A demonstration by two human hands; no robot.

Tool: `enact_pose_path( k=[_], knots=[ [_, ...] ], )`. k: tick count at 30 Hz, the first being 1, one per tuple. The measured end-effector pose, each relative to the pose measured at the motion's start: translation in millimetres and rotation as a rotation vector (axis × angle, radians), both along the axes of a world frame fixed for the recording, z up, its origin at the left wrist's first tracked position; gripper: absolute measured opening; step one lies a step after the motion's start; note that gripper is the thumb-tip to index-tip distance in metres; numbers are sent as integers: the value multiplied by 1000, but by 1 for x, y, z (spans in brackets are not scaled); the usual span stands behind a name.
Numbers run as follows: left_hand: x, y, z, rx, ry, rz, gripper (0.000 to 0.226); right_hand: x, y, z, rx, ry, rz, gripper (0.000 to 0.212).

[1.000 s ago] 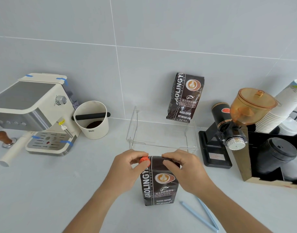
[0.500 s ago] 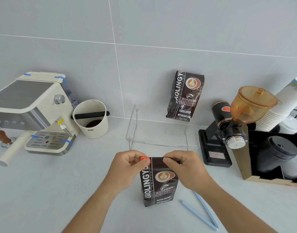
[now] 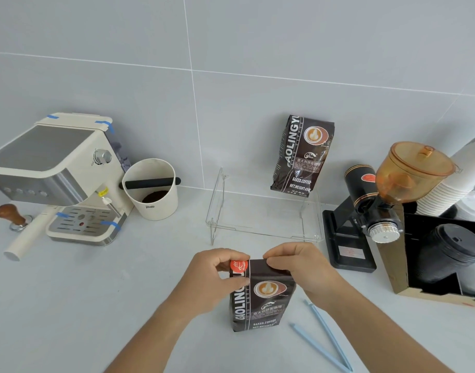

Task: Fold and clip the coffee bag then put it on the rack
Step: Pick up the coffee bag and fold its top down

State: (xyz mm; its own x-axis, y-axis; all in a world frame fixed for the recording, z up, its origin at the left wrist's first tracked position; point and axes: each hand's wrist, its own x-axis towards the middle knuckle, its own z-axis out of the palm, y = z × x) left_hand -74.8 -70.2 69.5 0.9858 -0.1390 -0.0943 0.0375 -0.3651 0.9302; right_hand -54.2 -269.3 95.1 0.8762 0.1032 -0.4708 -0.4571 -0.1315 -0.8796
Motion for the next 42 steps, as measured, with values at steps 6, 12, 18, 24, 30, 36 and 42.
enact_pose_path(
  k=[6, 12, 18, 24, 30, 36, 42],
  knots=[
    [0, 3, -3, 104, -72, -84, 30, 1, -11, 0, -125, 4, 242, 10],
    [3, 7, -10, 113, -47, -152, 11, -9, -21, -2, -572, -433, 576, 13],
    [14, 14, -8, 174, -9, -254, 6, -16, -31, -12, -529, -541, 475, 12],
    [18, 16, -9, 192, -35, -284, 9, -12, -42, -16, -514, -577, 415, 11],
    [14, 22, -16, 137, 24, -254, 11, -16, -44, -20, -434, -467, 414, 15],
    [13, 22, -22, 104, -3, -195, 10, -23, -73, -35, -442, -384, 186, 16],
    [12, 19, -23, 95, -33, -190, 10, -53, -120, -94, -794, -47, 179, 17]
  ],
)
